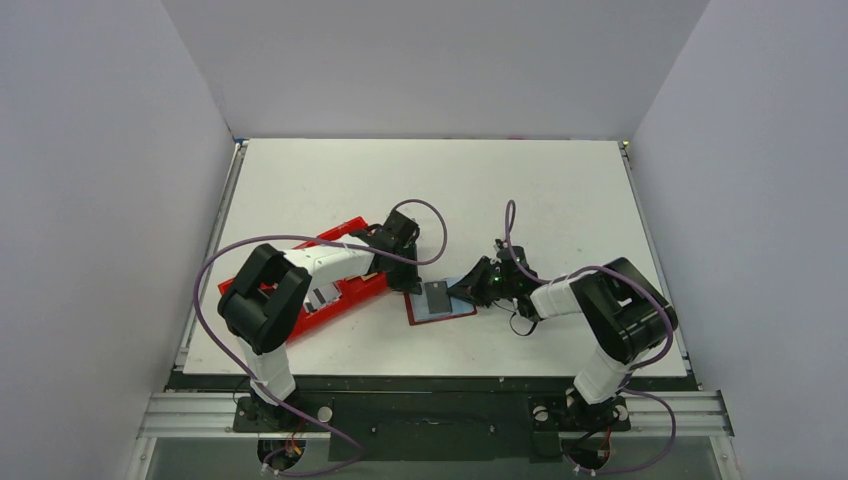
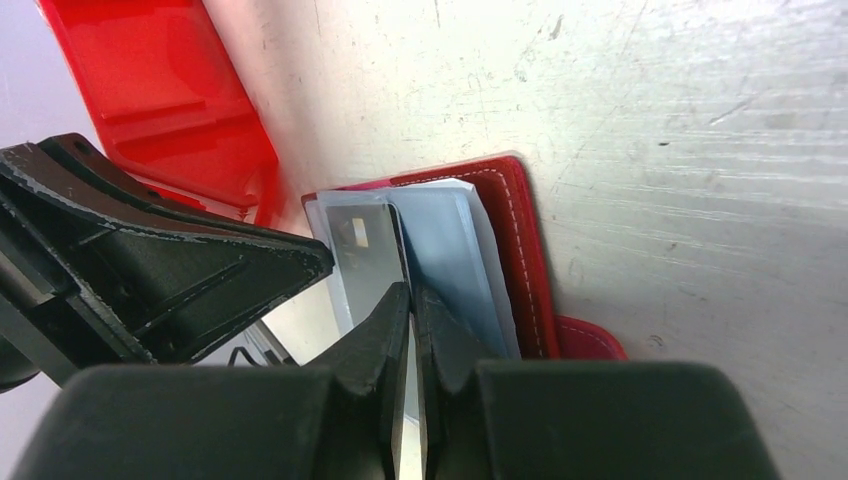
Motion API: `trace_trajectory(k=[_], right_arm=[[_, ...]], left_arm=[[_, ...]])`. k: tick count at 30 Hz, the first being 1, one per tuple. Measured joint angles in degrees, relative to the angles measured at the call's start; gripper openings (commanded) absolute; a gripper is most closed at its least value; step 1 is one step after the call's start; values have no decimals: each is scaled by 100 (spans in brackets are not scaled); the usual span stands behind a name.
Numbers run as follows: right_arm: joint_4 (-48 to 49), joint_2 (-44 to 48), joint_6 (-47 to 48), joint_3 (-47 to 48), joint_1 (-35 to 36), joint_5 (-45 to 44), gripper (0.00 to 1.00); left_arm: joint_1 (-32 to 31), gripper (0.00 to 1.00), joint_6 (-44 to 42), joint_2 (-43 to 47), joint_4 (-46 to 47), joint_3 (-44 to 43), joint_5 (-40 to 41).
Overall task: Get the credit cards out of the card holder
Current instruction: Remove the credit card from the card holder.
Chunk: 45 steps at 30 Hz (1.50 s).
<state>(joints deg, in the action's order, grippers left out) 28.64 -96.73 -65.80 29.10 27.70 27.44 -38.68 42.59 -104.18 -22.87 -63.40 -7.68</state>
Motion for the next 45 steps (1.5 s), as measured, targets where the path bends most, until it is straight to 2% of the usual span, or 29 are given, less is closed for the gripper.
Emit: trace_trajectory(k=[11, 27, 33, 39, 45], right_arm=[[-50, 85, 109, 0, -79, 59, 23], [503, -227, -74, 2, 66, 295, 22], [597, -323, -153, 2, 131, 302, 16], [629, -326, -229, -24, 122, 293, 17], [1058, -417, -463, -175, 118, 293, 18]], left_arm=[[2, 0, -4, -11, 0, -9, -2], [4, 0, -37, -76, -4, -74, -33], [4, 0, -37, -79, 0, -74, -42], [9, 0, -37, -79, 2, -74, -48], [9, 0, -37, -79, 2, -74, -50]])
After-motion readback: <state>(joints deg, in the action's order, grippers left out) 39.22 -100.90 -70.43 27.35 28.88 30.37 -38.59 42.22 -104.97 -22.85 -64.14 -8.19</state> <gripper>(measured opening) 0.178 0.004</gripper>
